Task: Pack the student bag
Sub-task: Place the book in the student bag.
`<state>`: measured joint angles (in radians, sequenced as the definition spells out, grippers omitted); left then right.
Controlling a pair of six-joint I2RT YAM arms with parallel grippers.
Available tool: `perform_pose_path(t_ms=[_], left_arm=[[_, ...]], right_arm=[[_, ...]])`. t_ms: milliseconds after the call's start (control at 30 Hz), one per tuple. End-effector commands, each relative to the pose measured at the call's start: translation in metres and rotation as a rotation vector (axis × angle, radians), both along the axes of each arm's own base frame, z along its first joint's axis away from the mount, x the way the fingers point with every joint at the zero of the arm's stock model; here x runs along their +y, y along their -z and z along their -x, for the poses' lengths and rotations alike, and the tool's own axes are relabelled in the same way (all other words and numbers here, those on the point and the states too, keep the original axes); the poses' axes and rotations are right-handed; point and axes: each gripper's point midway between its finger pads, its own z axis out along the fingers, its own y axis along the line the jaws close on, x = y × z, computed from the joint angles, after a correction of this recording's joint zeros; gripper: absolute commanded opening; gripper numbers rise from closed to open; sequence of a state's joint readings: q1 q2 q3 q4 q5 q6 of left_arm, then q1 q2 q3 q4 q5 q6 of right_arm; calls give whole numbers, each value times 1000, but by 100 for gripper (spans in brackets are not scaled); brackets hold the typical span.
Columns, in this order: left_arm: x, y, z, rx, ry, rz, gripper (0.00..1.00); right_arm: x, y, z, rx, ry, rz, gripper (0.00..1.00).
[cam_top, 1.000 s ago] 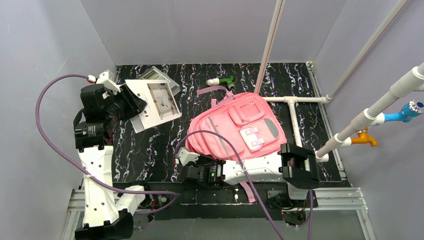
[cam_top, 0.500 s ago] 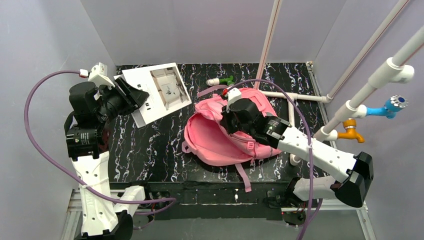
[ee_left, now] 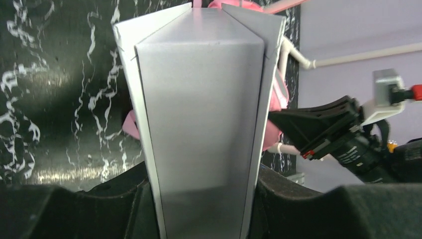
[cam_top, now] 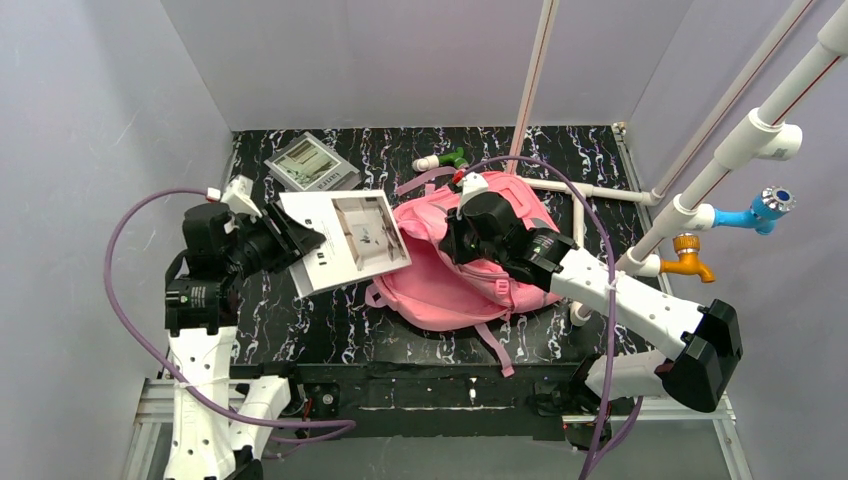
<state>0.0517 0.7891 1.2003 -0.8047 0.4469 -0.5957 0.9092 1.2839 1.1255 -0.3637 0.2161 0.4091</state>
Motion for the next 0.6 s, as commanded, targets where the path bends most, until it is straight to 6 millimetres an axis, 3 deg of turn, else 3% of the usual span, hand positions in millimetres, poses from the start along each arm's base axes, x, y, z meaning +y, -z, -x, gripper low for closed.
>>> perform_pose_path(t_ms=[0,133,400,567], left_arm=[[-14,6,9,-9,67,54,0],[-21,23,16,54,99,95,0],[-56,58,6,197,171,441,0],[-62,57,5,230,203,509,0]], right_arm=[[-4,-50,-35,-161,133,-129,1],[-10,-58,-40,-194,173,-132,1],[1,-85,-36,-209,154,-267,1],[6,-89,-37,-205,148,-291,1]])
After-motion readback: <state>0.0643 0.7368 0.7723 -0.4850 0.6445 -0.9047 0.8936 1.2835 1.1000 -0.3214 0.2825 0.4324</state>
